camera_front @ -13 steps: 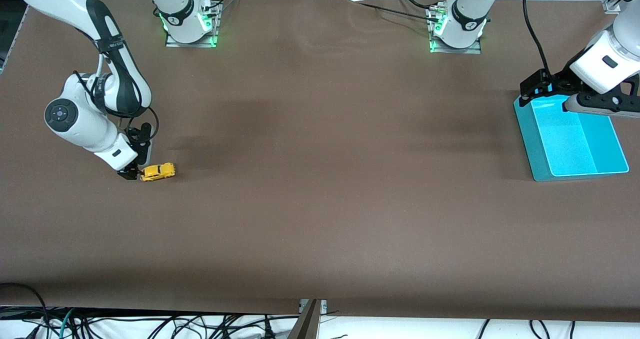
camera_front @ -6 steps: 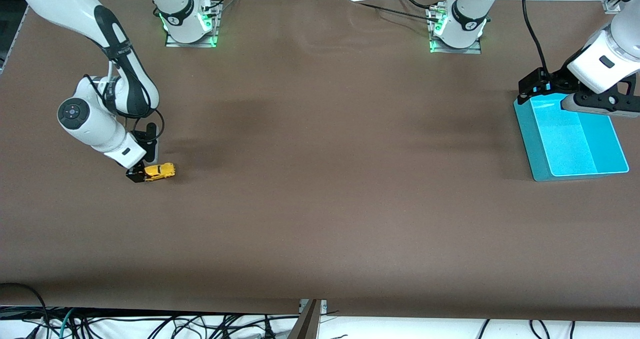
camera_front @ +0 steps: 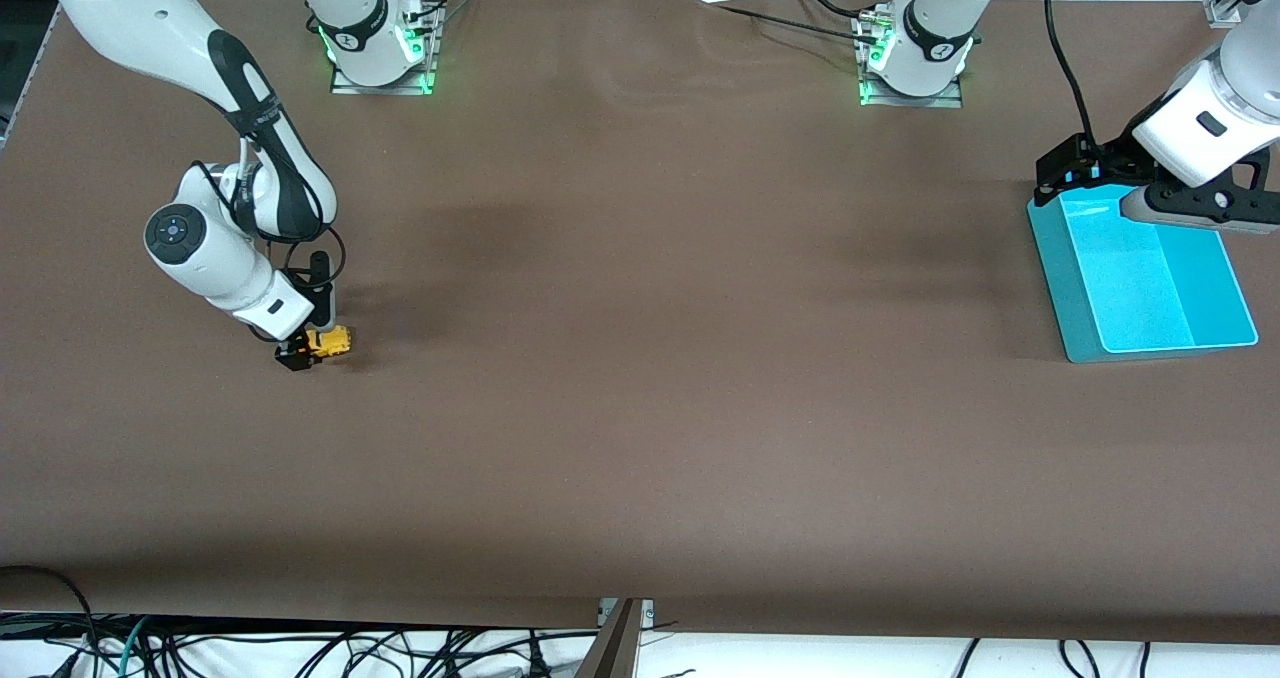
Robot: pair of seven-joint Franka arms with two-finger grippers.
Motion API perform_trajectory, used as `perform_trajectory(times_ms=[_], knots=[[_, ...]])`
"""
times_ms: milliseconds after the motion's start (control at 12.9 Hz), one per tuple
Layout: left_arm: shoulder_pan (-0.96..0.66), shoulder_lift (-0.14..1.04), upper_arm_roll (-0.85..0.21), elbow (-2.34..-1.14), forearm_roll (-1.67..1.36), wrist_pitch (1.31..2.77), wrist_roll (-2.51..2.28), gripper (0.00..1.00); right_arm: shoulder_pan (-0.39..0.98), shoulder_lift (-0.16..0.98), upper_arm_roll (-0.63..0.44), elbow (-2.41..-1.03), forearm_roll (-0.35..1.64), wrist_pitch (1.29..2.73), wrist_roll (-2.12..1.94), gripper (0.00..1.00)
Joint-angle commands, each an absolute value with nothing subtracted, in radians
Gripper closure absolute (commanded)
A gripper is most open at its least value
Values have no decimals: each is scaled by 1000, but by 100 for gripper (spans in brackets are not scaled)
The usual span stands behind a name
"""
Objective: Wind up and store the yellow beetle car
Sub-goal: 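Close the right gripper on the yellow car and lift it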
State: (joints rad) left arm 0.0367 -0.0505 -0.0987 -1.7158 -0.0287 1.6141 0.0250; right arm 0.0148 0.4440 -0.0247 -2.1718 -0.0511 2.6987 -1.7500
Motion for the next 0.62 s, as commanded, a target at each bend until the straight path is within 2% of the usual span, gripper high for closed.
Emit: perform_trajectory(times_ms=[0, 155, 311, 544], knots=[[37, -52, -95, -1698, -43, 1586, 32, 0, 8, 416, -14, -2178, -48, 2680, -1764, 81], [40, -54, -95, -1697, -43, 1557, 31, 0, 6, 408, -14, -2175, -37, 2655, -1755, 92], [43, -55, -94, -1697, -43, 1539, 26, 0, 6, 411, -17, -2175, -6, 2654, -1711, 97], [46, -49, -91, -1698, -37, 1520, 23, 0, 5, 423, -17, -2169, -5, 2654, -1605, 97]])
